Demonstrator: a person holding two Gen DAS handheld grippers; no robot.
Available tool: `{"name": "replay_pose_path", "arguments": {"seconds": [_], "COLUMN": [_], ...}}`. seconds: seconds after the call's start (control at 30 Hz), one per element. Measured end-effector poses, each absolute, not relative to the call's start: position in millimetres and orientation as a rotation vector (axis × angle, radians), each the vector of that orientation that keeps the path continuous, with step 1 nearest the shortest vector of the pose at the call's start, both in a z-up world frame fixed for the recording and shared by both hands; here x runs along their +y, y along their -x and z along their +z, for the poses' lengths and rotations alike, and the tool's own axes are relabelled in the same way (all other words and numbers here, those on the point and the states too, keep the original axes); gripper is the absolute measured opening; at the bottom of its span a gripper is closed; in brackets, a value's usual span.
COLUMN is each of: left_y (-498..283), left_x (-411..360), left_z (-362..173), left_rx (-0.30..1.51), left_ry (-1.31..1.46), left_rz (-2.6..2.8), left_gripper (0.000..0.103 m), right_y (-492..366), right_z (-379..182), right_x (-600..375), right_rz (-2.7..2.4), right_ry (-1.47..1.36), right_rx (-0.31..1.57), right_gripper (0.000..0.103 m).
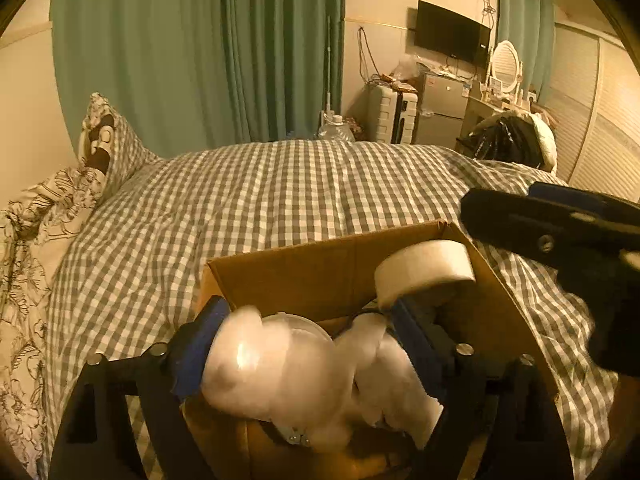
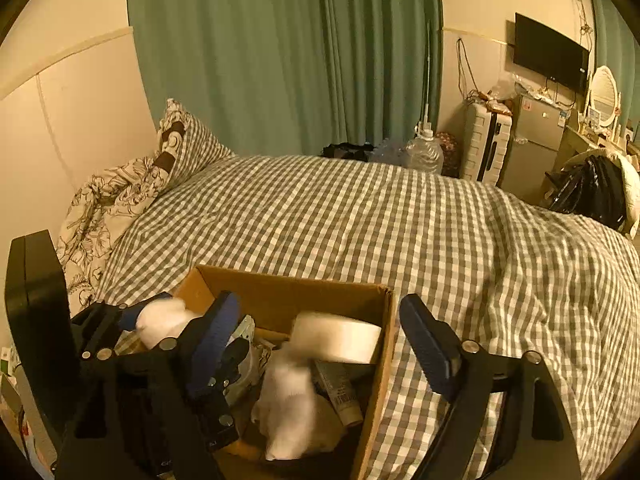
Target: Organize objects
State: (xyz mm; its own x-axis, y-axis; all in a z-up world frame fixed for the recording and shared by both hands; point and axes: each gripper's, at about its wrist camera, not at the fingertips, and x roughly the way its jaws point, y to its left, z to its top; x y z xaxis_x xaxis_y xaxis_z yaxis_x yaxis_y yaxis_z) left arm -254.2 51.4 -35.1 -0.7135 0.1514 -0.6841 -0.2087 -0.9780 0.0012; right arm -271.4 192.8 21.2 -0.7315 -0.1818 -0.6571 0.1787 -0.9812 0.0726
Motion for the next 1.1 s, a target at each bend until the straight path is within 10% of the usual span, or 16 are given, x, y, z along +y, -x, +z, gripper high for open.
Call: {"name": "replay_pose_path", "arguments": {"seconds": [1.1], "left_y": [111], "left_x": [26], "left_z": [113], "left_rx": [0.086], "left_ry": [0.597], "left_rz": [2.973], "left_gripper": [0.103], "right_y": [95], "right_z": [162], "right_x": [225], "right_rz": [-3.054], "right_ry": [-0.588], "right_rx": [0.029], "right_gripper": [0.103]}}
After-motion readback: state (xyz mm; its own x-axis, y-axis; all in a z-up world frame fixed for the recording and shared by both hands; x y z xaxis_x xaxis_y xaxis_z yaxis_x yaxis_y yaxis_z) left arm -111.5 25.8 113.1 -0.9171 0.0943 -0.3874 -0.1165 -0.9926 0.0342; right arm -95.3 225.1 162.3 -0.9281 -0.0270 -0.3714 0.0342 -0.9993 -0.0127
